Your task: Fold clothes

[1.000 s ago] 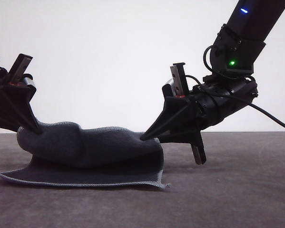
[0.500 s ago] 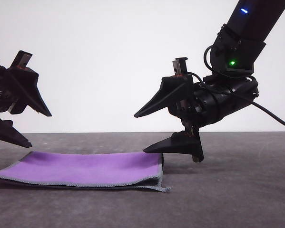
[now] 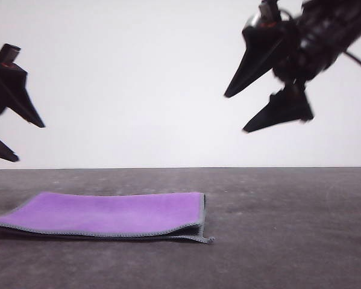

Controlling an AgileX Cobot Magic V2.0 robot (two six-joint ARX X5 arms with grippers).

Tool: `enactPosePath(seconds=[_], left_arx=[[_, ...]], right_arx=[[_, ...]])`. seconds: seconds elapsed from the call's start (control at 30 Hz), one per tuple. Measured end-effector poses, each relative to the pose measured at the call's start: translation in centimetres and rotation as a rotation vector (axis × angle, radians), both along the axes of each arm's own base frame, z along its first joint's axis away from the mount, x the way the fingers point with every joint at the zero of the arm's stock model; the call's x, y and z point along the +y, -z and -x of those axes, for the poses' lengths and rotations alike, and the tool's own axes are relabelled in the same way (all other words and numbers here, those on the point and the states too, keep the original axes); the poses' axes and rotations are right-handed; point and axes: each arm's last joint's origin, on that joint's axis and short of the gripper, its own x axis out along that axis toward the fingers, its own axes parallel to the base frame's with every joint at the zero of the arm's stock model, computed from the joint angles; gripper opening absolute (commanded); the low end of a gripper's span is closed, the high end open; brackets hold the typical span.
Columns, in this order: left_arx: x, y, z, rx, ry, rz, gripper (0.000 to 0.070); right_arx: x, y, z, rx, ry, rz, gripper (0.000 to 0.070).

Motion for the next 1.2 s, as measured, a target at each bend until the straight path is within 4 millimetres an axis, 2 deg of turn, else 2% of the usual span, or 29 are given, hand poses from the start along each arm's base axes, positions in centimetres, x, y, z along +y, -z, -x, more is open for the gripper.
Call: enactPosePath(seconds=[0.13, 0.23, 0.3, 0.4, 0.5, 0.6, 0.83, 0.97, 1.07, 1.2], left_arx=[[1.4, -1.3, 0.4, -0.048, -0.077, -0.052, 0.0406], [2.3, -2.0, 0.6, -0.068, -0.121, -0.074, 0.0406], [2.7, -2.1, 0.7, -0.062, -0.145, -0.073, 0.0406], [3.2, -2.1, 0.7, -0.055, -0.167, -0.074, 0.0406], [3.4, -2.1, 0.7, -0.053, -0.180, -0.074, 0.0406], [3.5, -2.1, 0.6, -0.062, -0.183, -0.075, 0.0406], [3.4, -2.1, 0.6, -0.062, -0.185, -0.074, 0.0406], [3.4, -2.1, 0.6, -0.061, -0.185, -0.074, 0.0406], [3.4, -2.1, 0.6, -0.061, -0.185, -0.074, 0.0406], [3.4, -2.1, 0.6, -0.061, -0.185, -0.074, 0.0406]], right_arx=[[-1.0, -2.5, 1.4, -0.090, 0.097, 0.133, 0.0389], [-1.7, -2.8, 2.4, -0.109, 0.164, 0.213, 0.0389], [-1.9, -1.3, 2.8, -0.073, 0.182, 0.229, 0.0389], [-1.5, 2.7, 3.5, 0.004, 0.189, 0.212, 0.0389], [-0.9, 6.8, 4.7, 0.072, 0.206, 0.140, 0.0389], [-0.2, 9.3, 5.5, 0.088, 0.257, 0.054, 0.0389], [2.3, 10.0, 4.8, 0.064, 0.337, -0.073, 0.0389], [3.8, 11.2, 4.4, 0.111, 0.355, -0.098, 0.0389], [4.3, 12.2, 4.1, 0.162, 0.368, -0.107, 0.0389], [5.1, 12.5, 3.8, 0.169, 0.372, -0.138, 0.0380]])
